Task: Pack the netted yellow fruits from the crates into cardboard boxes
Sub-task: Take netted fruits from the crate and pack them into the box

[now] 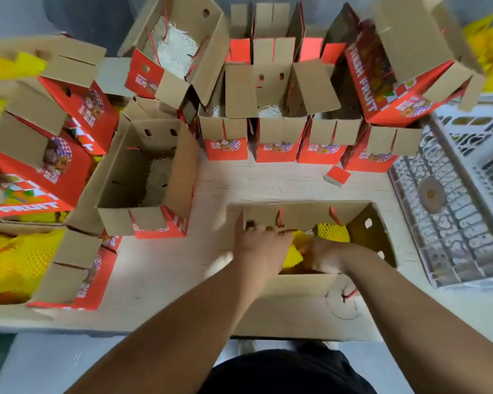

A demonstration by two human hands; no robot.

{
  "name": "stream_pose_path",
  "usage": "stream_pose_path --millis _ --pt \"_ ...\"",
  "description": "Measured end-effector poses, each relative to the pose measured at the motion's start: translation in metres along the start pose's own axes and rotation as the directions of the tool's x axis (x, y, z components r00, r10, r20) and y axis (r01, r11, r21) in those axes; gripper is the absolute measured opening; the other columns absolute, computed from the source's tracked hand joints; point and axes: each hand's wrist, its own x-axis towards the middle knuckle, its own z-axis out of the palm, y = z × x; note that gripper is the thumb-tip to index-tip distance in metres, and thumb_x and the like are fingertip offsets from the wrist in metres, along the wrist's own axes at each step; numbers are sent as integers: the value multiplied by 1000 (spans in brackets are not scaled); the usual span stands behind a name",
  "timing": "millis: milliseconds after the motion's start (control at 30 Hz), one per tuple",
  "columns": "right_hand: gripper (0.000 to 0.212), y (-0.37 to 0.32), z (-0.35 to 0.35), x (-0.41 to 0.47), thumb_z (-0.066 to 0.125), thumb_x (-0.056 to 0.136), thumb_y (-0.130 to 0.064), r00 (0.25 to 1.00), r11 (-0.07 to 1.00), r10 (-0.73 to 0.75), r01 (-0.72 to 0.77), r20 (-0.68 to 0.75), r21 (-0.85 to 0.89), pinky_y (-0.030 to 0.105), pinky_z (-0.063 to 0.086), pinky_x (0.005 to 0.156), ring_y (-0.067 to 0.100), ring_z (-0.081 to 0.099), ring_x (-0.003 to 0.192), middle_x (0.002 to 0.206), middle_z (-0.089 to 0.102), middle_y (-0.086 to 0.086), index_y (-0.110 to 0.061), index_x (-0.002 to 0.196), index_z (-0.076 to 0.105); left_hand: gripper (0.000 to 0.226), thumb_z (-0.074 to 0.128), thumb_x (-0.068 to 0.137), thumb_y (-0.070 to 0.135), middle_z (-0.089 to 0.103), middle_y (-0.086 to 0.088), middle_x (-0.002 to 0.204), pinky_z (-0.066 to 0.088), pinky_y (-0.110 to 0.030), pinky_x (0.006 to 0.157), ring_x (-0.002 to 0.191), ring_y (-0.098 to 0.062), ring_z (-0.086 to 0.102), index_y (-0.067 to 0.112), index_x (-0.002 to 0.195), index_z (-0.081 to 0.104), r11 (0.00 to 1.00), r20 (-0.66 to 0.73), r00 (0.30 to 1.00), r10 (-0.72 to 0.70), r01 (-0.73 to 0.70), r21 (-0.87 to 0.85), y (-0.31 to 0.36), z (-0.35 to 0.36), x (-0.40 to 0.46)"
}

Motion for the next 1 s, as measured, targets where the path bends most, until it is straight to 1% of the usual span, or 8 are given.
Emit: stream_pose_path --millis 100,267,467,600,700,800,867,1000 --pt "35 3 -1 2 49 100 -7 997 997 74 -74 -5 35 34 55 90 24 63 110 123 63 2 -24 124 69 32 58 94 13 65 -5 135 34 -40 112 131 -29 51 18 124 68 974 223 975 9 -59 218 -9 9 19" --pt "32 10 -7 -9 50 101 -9 975 994 102 -93 -195 51 23 40 64 24 62 98 112 64 3 -20 125 67 26 58 95 9 70 -1 124 43 -35 78 116 -29 64 19 115 71 957 329 942 70 -157 245 -5 20 33" --pt "18 5 14 -19 50 95 -24 958 979 118 -69 -261 190 30 43 66 25 64 88 83 64 -6 -28 100 67 34 65 94 9 64 -9 136 49 -54 98 126 -38 57 17 127 68 926 498 867 0 -188 327 0 26 44" --pt "18 5 12 -30 51 97 -32 751 962 157 30 -641 270 37 55 71 22 66 82 88 71 -5 -32 111 62 36 62 98 12 58 -8 145 46 -48 103 135 -34 53 16 134 65 939 522 853 22 -197 282 2 16 45" --pt "17 6 16 -42 53 96 -23 682 962 67 150 -729 230 38 55 70 20 66 82 92 71 -7 -29 108 65 34 54 101 21 56 -8 147 40 -45 108 139 -33 47 19 135 63 969 407 908 101 -183 168 13 -10 45" --pt "20 19 12 -51 54 95 -12 674 966 -107 243 -731 83 43 52 70 25 63 90 99 68 1 -15 113 61 28 45 103 32 69 -6 120 47 -40 77 107 -30 64 21 116 67 972 84 970 227 -220 -83 36 -46 47" --pt "23 37 1 -57 53 96 -11 640 974 -94 216 -762 62 45 50 64 31 61 86 96 65 6 -13 119 54 24 45 102 29 70 -4 105 41 -36 66 91 -27 66 21 103 68 953 -93 969 228 -242 -180 56 -66 50" --pt "26 83 -23 -77 50 94 -7 550 968 -5 213 -835 134 47 50 64 33 57 85 94 62 5 -15 118 53 17 46 99 21 65 -5 98 47 -38 71 96 -29 63 17 94 62 876 -286 943 167 -275 -396 110 -90 64"
